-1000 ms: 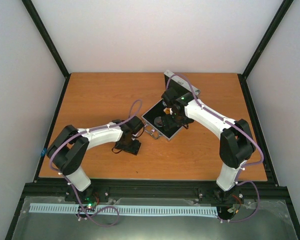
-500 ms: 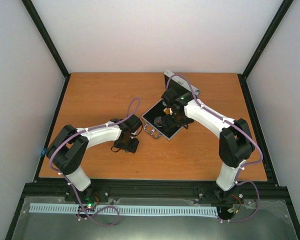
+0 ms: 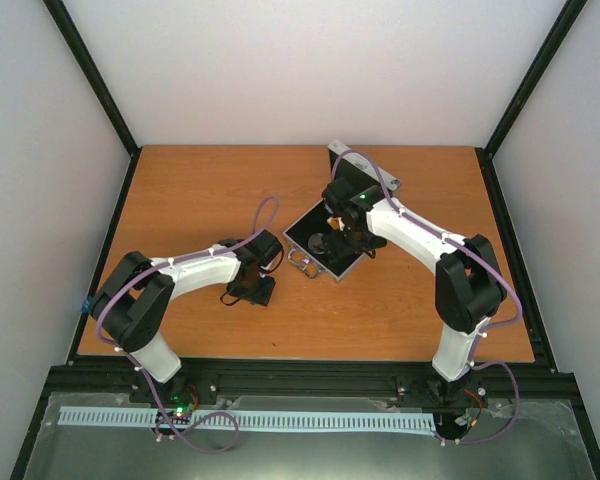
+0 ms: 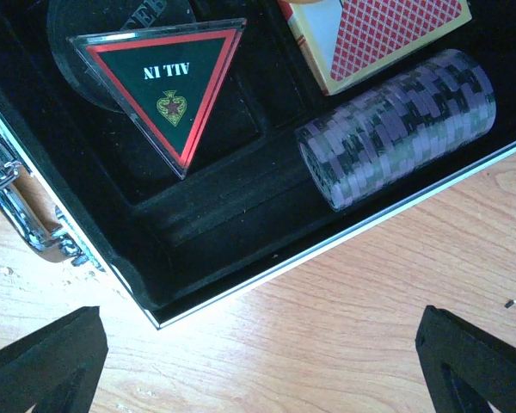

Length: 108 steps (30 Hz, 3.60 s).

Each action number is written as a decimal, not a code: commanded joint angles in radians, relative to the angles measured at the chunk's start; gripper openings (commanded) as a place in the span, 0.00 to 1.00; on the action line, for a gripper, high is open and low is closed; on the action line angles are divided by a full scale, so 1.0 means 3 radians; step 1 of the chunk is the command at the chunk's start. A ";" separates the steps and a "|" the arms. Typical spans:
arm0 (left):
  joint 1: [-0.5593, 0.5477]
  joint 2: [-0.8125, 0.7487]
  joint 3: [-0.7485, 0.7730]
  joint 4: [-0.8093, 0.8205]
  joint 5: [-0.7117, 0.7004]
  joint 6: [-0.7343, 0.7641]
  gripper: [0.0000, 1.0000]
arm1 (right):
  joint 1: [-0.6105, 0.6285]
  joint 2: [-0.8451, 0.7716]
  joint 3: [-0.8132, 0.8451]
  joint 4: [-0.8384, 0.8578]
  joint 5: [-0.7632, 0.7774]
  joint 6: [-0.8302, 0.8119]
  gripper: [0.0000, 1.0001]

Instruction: Pack up texas hold em set

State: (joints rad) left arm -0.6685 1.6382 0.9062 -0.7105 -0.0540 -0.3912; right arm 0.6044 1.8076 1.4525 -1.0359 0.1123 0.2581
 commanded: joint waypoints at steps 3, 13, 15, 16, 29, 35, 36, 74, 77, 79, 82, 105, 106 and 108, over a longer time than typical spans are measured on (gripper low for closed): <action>0.0030 0.0051 -0.0074 -0.0133 0.0103 0.0064 0.58 | -0.0026 0.0030 0.0063 0.0005 -0.0007 0.0023 1.00; 0.0030 -0.0068 -0.0031 -0.0246 0.0119 0.0045 0.59 | -0.0025 0.0038 0.0064 0.0022 -0.0031 0.0038 1.00; 0.0030 -0.0073 -0.0034 -0.0245 0.0108 0.0041 0.59 | -0.0026 0.0039 0.0065 0.0027 -0.0032 0.0036 1.00; 0.0030 -0.0070 -0.0041 -0.0240 0.0106 0.0039 0.59 | -0.0026 0.0034 0.0059 0.0026 -0.0032 0.0037 1.00; 0.0030 0.0079 0.0020 -0.0135 0.0104 0.0051 0.52 | -0.0026 -0.0026 -0.0013 0.0031 -0.0032 0.0043 1.00; 0.0030 0.0119 0.0059 -0.0113 0.0105 0.0060 0.45 | -0.0026 -0.0004 0.0001 0.0035 -0.0032 0.0045 1.00; 0.0030 0.0126 0.0063 -0.0113 0.0101 0.0057 0.45 | -0.0026 0.0002 0.0005 0.0033 -0.0036 0.0043 1.00; 0.0030 -0.0278 0.0486 -0.0439 -0.0091 0.0082 0.37 | -0.0036 0.0010 0.0210 0.0018 0.0079 0.0089 1.00; 0.0030 -0.0353 0.0502 -0.0387 -0.0082 0.0075 0.37 | -0.0054 -0.0001 0.0271 -0.0002 0.0065 0.0103 1.00; 0.0030 -0.0403 0.0513 -0.0338 -0.0080 0.0069 0.37 | -0.0077 -0.0011 0.0315 -0.0024 0.0073 0.0114 1.00; 0.0030 -0.0436 0.0545 -0.0264 -0.0076 0.0084 0.36 | -0.0135 -0.0038 0.0333 -0.0039 0.0058 0.0162 1.00; 0.0040 0.0282 0.1367 0.0417 0.0227 0.0346 0.36 | -0.0322 -0.0281 0.0355 -0.0292 0.0081 0.0276 1.00; 0.0043 0.0336 0.1429 0.0427 0.0257 0.0348 0.36 | -0.0340 -0.0290 0.0349 -0.0303 0.0081 0.0274 1.00; 0.0045 0.0428 0.1542 0.0424 0.0292 0.0356 0.36 | -0.0373 -0.0312 0.0340 -0.0308 0.0069 0.0267 1.00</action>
State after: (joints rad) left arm -0.6651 1.7233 1.2861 -0.6281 -0.0109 -0.3092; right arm 0.5213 1.7531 1.5421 -1.1072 0.1154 0.3298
